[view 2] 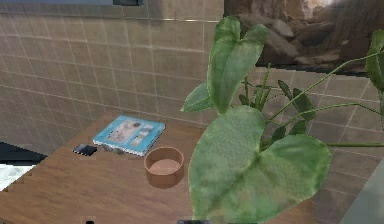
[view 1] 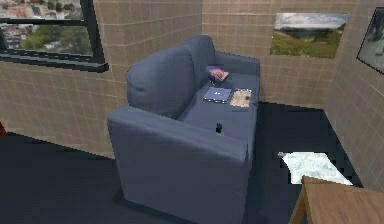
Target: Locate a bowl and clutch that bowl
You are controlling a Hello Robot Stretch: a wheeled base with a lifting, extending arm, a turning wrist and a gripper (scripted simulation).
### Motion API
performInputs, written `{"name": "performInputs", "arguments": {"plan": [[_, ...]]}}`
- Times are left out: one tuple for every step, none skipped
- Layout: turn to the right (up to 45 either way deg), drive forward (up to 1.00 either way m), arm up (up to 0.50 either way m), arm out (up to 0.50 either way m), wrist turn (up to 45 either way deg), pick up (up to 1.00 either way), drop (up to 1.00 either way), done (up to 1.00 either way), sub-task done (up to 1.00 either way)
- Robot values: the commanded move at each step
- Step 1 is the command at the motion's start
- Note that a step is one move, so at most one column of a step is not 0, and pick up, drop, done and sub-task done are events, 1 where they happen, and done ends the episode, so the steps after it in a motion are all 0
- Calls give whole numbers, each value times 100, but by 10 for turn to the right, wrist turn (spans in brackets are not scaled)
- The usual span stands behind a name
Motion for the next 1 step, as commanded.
{"name": "performInputs", "arguments": {"plan": [[0,0,0,28,0,0,0,0,0]]}}
